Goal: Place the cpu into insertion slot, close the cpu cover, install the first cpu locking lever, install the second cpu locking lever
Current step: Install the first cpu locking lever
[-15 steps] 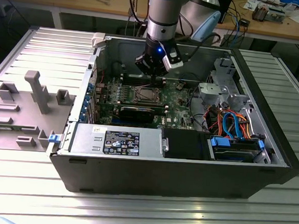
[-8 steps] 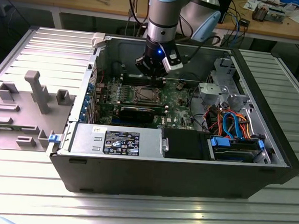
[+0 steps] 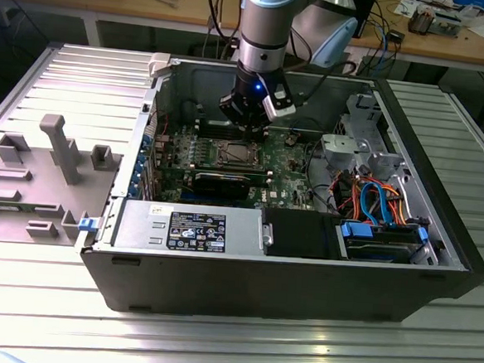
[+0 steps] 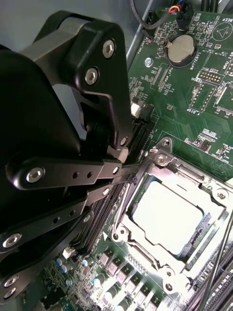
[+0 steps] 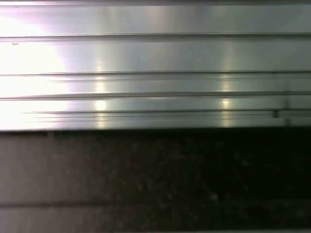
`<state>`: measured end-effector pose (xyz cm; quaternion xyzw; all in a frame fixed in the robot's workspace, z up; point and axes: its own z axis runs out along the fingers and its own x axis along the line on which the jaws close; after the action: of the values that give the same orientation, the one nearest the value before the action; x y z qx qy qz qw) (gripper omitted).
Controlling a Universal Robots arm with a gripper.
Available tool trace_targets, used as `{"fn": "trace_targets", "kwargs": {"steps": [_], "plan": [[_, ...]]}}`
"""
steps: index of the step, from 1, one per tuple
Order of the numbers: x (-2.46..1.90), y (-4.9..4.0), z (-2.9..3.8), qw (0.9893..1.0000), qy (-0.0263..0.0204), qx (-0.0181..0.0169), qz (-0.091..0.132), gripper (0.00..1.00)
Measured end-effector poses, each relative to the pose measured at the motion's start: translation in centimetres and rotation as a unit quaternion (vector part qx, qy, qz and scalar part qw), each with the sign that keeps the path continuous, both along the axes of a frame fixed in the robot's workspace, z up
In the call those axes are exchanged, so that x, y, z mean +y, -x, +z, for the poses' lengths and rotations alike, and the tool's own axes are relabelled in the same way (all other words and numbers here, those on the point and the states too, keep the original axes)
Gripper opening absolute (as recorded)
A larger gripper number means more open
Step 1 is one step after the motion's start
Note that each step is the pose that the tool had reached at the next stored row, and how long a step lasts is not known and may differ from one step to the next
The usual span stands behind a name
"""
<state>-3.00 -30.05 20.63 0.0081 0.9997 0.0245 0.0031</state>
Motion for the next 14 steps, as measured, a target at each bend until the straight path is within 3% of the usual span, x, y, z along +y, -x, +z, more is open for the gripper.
{"fn": "trace_targets", "kwargs": {"steps": [14], "plan": [[0.01, -0.07, 0.14, 1.0, -0.0002, -0.0001, -0.001, 0.11]]}}
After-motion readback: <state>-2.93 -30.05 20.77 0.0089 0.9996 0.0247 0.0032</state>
